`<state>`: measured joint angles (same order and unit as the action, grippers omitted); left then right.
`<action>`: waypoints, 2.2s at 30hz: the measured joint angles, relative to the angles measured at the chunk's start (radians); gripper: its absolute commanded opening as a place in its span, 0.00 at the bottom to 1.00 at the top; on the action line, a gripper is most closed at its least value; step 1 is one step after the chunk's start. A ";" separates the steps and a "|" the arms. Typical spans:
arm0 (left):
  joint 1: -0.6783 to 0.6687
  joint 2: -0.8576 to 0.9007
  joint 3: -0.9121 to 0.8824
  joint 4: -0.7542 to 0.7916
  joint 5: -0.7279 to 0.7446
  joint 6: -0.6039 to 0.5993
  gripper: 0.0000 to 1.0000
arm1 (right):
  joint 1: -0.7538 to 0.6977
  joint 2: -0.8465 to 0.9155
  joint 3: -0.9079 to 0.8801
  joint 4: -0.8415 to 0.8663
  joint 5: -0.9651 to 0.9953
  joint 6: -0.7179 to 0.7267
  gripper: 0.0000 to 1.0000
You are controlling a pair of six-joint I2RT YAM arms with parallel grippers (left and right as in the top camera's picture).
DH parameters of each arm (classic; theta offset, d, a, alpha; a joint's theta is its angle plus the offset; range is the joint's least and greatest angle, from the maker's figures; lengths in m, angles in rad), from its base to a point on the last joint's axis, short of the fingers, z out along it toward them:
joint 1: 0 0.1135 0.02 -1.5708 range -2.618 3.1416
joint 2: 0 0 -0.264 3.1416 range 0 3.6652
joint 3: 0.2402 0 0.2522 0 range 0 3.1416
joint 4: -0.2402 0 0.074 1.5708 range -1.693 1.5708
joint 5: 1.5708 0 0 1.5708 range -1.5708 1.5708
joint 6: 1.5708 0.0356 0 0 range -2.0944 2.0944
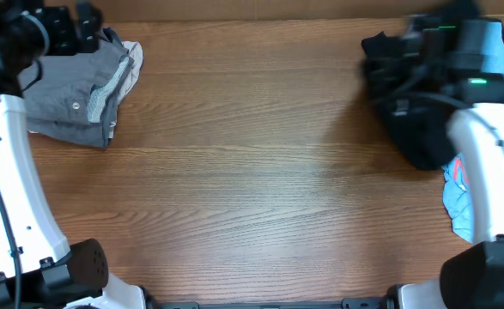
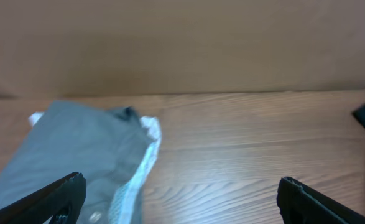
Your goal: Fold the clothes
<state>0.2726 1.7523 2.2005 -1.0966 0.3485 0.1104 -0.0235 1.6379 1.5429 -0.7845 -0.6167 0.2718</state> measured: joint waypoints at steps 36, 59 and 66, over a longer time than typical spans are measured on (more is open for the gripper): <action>0.048 0.000 -0.018 -0.060 -0.042 -0.002 1.00 | 0.461 0.028 0.002 -0.277 0.164 -0.087 0.66; -0.582 0.248 -0.247 -0.158 -0.045 0.185 0.95 | 0.105 0.119 -0.147 -0.244 0.388 -0.082 0.74; -0.679 0.371 -0.248 -0.243 -0.046 0.272 0.91 | 0.084 0.132 -0.147 -0.223 0.388 -0.082 0.75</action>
<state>-0.4061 2.1231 1.9526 -1.3392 0.3027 0.3828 0.0601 1.7695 1.3956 -1.0077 -0.2287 0.1894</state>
